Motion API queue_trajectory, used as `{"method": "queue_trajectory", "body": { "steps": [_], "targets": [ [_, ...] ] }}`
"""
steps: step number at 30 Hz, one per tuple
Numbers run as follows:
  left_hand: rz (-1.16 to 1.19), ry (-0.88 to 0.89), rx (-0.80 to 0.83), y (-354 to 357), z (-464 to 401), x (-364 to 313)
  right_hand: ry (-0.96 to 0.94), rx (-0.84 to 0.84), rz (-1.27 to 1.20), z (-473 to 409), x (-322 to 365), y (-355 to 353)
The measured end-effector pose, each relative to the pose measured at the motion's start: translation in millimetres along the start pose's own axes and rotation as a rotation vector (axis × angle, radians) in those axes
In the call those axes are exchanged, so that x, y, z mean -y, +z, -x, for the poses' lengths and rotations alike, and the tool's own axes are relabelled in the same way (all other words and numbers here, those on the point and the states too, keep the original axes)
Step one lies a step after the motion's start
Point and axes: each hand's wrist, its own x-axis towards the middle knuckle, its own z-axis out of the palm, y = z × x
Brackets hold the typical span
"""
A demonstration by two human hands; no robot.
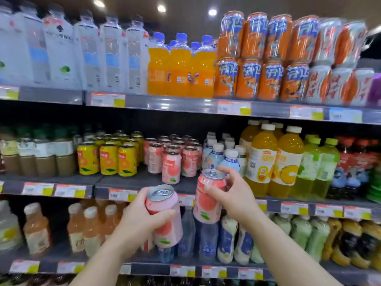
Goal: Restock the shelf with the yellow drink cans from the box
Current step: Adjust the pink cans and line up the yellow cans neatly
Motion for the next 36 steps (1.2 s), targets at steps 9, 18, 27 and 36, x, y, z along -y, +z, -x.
{"method": "queue_trajectory", "body": {
  "steps": [9, 18, 27, 36],
  "targets": [
    [-0.036, 0.051, 0.107, -67, -73, 4, 0.004, -0.200, 0.021, -75, 29, 49],
    [-0.006, 0.038, 0.111, -81, -113, 11, 0.034, -0.238, 0.139, -113, 6, 71],
    [-0.029, 0.003, 0.069, -88, -131, 26, 0.095, -0.131, 0.321, -133, -33, 80],
    [-0.017, -0.010, 0.056, -74, -140, 25, 0.058, -0.052, 0.212, -144, -51, 77]
  ]
}}
